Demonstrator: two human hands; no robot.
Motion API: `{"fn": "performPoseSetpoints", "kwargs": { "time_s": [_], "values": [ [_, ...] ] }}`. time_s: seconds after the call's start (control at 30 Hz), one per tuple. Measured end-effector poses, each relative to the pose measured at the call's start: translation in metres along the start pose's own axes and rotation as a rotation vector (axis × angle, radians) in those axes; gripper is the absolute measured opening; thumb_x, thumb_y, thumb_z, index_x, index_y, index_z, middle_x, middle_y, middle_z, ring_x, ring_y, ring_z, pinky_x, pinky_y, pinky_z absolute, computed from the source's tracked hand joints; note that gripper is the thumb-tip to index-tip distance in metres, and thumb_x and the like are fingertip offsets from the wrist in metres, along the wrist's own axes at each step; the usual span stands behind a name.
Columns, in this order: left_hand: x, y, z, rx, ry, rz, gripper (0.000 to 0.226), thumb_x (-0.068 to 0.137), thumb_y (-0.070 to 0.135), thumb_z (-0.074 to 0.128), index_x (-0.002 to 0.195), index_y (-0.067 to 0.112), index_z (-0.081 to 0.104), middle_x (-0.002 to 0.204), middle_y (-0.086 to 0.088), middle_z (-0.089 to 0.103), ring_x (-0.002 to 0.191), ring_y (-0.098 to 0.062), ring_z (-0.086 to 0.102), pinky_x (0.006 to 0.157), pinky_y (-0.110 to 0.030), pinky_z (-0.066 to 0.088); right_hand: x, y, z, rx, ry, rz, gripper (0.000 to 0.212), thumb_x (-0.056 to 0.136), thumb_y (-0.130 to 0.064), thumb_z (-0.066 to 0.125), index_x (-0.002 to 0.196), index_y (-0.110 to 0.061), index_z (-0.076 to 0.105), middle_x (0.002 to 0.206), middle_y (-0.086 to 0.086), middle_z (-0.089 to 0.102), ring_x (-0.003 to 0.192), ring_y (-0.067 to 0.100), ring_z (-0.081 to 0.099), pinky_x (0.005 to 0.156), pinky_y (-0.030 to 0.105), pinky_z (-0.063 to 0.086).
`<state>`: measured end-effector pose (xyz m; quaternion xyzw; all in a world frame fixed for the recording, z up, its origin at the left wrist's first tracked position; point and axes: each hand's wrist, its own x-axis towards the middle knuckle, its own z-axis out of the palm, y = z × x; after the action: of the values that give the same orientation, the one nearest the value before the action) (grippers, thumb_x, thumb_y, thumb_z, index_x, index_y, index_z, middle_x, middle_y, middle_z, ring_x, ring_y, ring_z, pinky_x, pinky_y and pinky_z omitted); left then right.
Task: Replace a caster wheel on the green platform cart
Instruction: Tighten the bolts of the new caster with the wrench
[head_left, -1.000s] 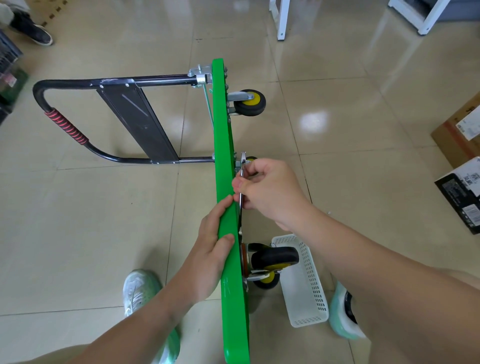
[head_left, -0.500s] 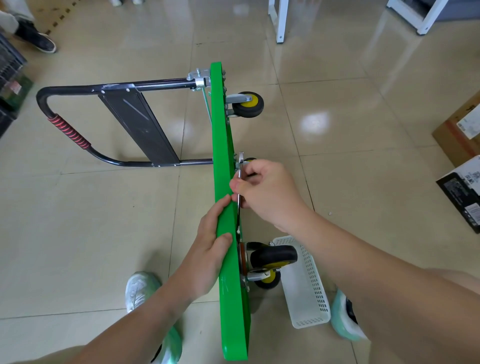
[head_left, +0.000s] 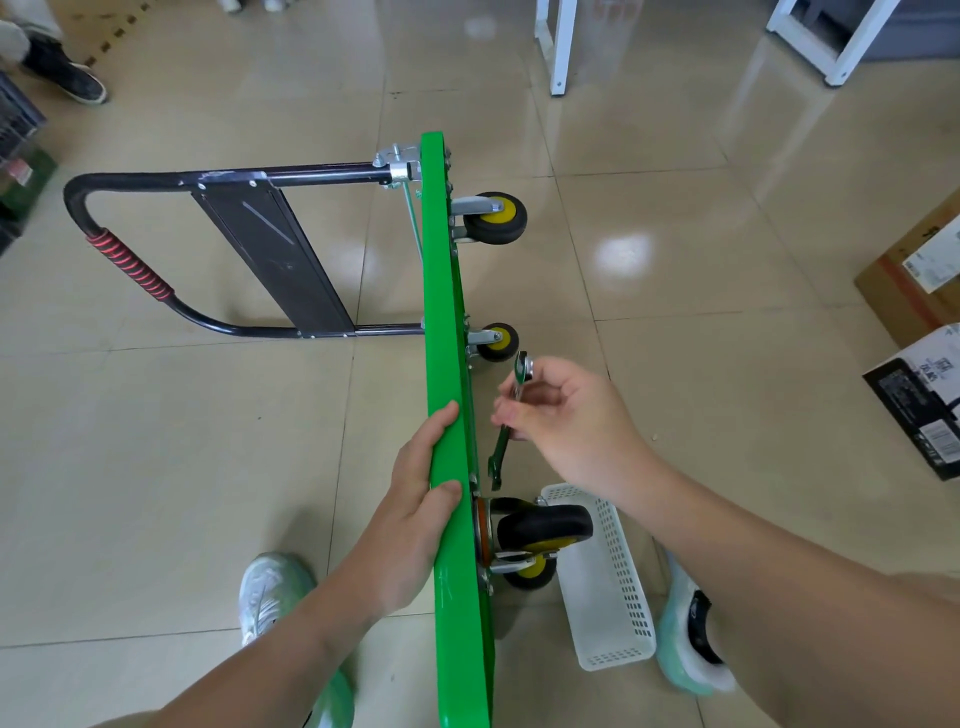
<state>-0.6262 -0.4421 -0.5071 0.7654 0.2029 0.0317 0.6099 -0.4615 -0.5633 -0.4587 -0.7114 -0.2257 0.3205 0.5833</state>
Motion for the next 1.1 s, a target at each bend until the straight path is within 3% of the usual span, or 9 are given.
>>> {"fn": "performPoseSetpoints", "kwargs": {
  "time_s": [0.37, 0.43, 0.57, 0.77, 0.87, 0.97, 1.03, 1.1],
  "values": [
    [-0.001, 0.006, 0.001, -0.011, -0.004, -0.032, 0.066, 0.092, 0.031, 0.040, 0.148, 0.061, 0.023, 0.160, 0.031, 0.025, 0.146, 0.013, 0.025, 0.121, -0.020, 0.025, 0.011, 0.013, 0.017, 0.065, -0.045, 0.039, 0.015, 0.088, 0.000, 0.071, 0.092, -0.015, 0.067, 0.093, 0.010, 0.076, 0.087, 0.019, 0.075, 0.077, 0.027, 0.061],
    [-0.001, 0.006, 0.001, -0.017, -0.001, -0.037, 0.067, 0.092, 0.031, 0.041, 0.148, 0.061, 0.023, 0.160, 0.030, 0.026, 0.146, 0.011, 0.026, 0.121, -0.022, 0.024, 0.016, 0.015, 0.018, 0.065, -0.063, 0.067, 0.014, 0.089, -0.001, 0.070, 0.095, -0.013, 0.067, 0.092, 0.009, 0.077, 0.086, 0.018, 0.075, 0.078, 0.030, 0.062],
    [0.000, 0.006, 0.000, -0.033, 0.009, -0.048, 0.067, 0.091, 0.029, 0.042, 0.147, 0.063, 0.027, 0.159, 0.029, 0.029, 0.147, 0.008, 0.028, 0.124, -0.029, 0.026, 0.022, 0.024, 0.021, 0.017, -0.087, 0.092, 0.016, 0.087, -0.005, 0.073, 0.094, -0.018, 0.067, 0.089, 0.008, 0.077, 0.088, 0.027, 0.075, 0.084, 0.049, 0.061],
    [0.001, 0.004, -0.002, -0.035, 0.004, -0.051, 0.067, 0.088, 0.035, 0.046, 0.144, 0.067, 0.029, 0.158, 0.026, 0.032, 0.147, 0.006, 0.030, 0.122, -0.027, 0.027, 0.030, 0.032, 0.021, 0.081, -0.065, 0.128, 0.015, 0.087, -0.005, 0.073, 0.093, -0.017, 0.067, 0.087, 0.007, 0.077, 0.089, 0.028, 0.075, 0.084, 0.053, 0.060],
    [0.001, 0.002, -0.003, -0.049, -0.005, -0.046, 0.067, 0.083, 0.046, 0.045, 0.145, 0.066, 0.029, 0.158, 0.025, 0.033, 0.149, 0.001, 0.030, 0.120, -0.026, 0.027, 0.035, 0.036, 0.018, 0.127, -0.048, 0.172, 0.013, 0.088, -0.005, 0.072, 0.094, -0.015, 0.066, 0.084, 0.007, 0.077, 0.088, 0.027, 0.074, 0.084, 0.051, 0.061],
    [0.001, 0.002, -0.003, -0.025, -0.013, -0.041, 0.065, 0.090, 0.041, 0.048, 0.148, 0.060, 0.028, 0.153, 0.035, 0.031, 0.147, 0.007, 0.028, 0.117, -0.012, 0.025, 0.043, 0.040, 0.015, 0.162, -0.070, 0.240, 0.009, 0.091, -0.006, 0.070, 0.094, -0.013, 0.065, 0.081, 0.005, 0.076, 0.083, 0.024, 0.073, 0.082, 0.044, 0.062],
    [0.001, 0.003, -0.003, 0.003, -0.009, -0.036, 0.064, 0.091, 0.048, 0.050, 0.149, 0.059, 0.025, 0.152, 0.038, 0.030, 0.147, 0.010, 0.026, 0.112, -0.005, 0.023, 0.052, 0.045, 0.012, 0.183, -0.087, 0.291, 0.007, 0.092, -0.007, 0.069, 0.096, -0.011, 0.065, 0.080, 0.006, 0.075, 0.079, 0.024, 0.074, 0.079, 0.040, 0.062],
    [0.002, 0.003, -0.003, 0.012, -0.011, -0.036, 0.066, 0.087, 0.057, 0.052, 0.147, 0.065, 0.025, 0.154, 0.035, 0.029, 0.148, 0.010, 0.025, 0.114, -0.008, 0.024, 0.059, 0.051, 0.011, 0.185, -0.093, 0.345, 0.007, 0.092, -0.007, 0.069, 0.097, -0.008, 0.064, 0.080, 0.006, 0.075, 0.074, 0.023, 0.074, 0.075, 0.037, 0.062]
  ]
}}
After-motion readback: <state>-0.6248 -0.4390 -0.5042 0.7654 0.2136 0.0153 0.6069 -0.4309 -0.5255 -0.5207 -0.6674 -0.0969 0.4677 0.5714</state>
